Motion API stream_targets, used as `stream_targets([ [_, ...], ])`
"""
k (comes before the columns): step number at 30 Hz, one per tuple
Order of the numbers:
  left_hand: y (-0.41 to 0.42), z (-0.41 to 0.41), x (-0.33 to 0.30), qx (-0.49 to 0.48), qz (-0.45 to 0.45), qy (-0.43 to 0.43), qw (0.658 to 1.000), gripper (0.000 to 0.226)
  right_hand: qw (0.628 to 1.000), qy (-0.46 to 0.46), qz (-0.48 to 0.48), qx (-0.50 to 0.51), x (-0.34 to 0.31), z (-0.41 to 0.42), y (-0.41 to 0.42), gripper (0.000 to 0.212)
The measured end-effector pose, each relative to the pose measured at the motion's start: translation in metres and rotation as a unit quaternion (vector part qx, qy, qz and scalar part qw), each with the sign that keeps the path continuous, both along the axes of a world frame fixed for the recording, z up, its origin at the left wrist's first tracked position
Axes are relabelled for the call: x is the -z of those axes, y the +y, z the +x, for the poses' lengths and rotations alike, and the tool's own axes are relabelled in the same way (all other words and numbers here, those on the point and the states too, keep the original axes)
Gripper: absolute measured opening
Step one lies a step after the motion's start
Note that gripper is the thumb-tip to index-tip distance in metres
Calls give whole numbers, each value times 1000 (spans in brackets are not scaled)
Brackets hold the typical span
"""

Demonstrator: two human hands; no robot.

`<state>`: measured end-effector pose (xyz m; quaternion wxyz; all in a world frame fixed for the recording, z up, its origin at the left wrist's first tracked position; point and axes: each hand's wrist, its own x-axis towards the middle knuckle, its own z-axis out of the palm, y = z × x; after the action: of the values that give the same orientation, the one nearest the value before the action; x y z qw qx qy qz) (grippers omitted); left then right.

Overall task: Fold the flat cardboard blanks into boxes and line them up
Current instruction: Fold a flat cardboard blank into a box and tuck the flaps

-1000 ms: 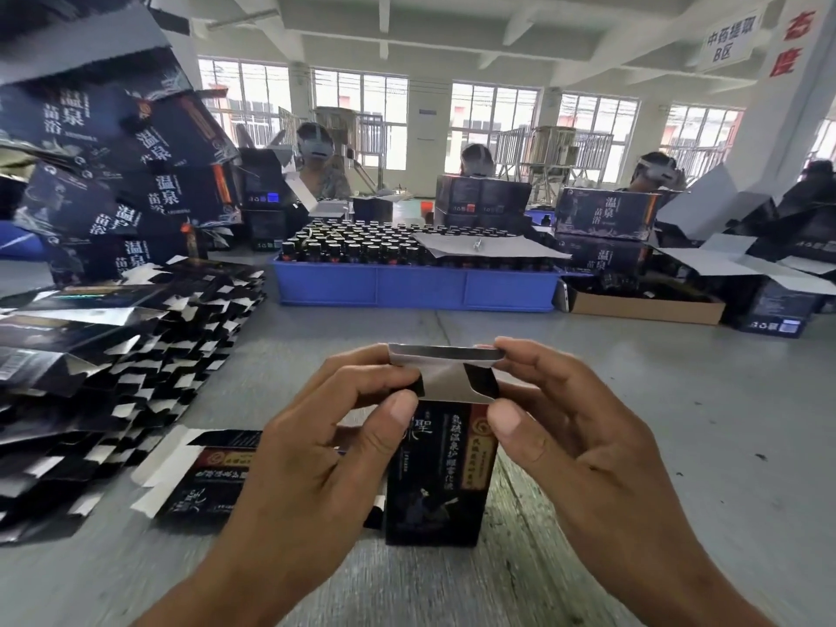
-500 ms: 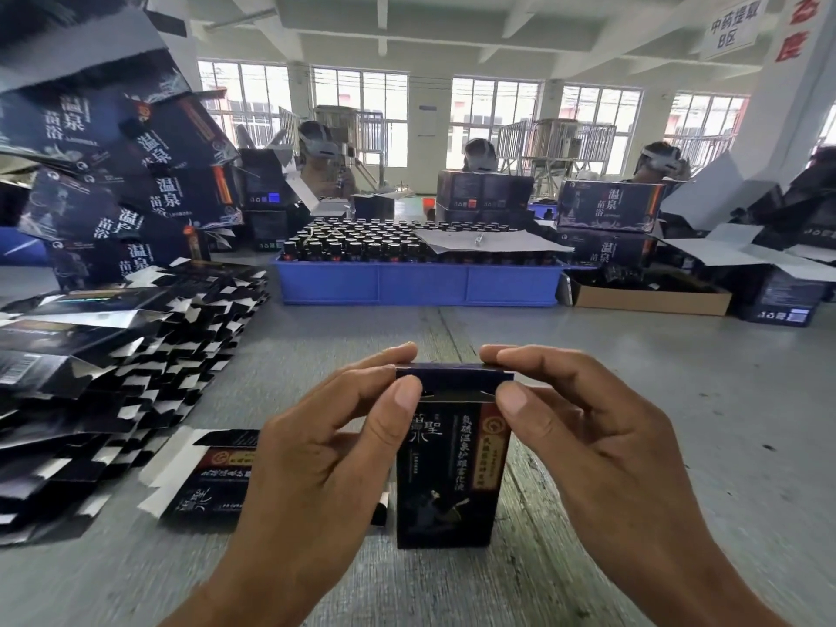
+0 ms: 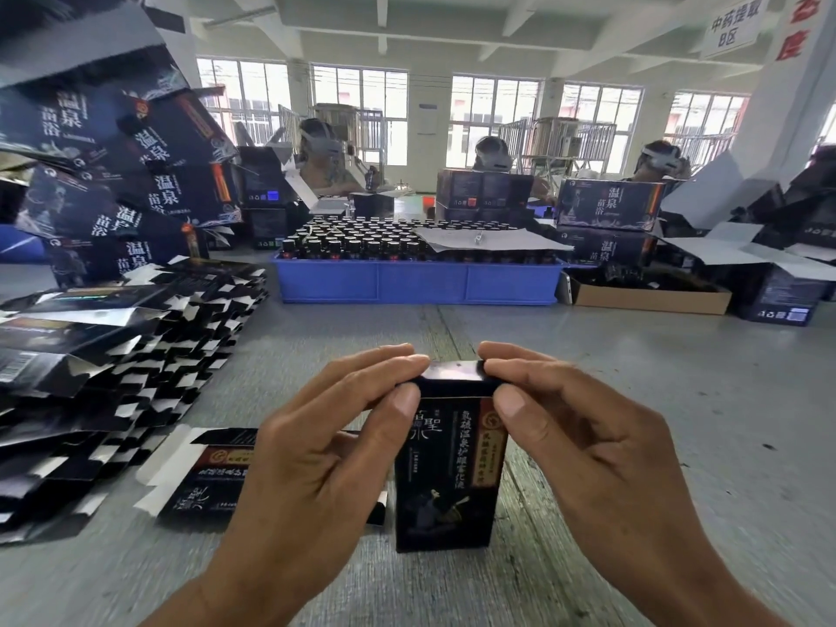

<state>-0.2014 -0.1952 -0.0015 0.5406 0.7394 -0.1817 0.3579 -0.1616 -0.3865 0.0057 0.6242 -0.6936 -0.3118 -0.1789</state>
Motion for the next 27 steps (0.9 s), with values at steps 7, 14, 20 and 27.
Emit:
stream_targets([
  [7, 4, 2, 1, 6, 20, -15, 1000, 26, 995, -76, -46, 39, 2, 7, -2, 18],
  [14, 9, 8, 7, 0, 57, -46, 997, 27, 995, -78, -54, 44, 2, 8, -4, 17],
  [20, 11, 9, 11, 2, 79, -6, 997, 30, 1000, -26, -18, 2, 3, 10, -2, 16],
  [27, 10, 15, 16, -24, -56, 102, 993, 40, 982, 97, -162, 28, 22, 13, 5, 55],
])
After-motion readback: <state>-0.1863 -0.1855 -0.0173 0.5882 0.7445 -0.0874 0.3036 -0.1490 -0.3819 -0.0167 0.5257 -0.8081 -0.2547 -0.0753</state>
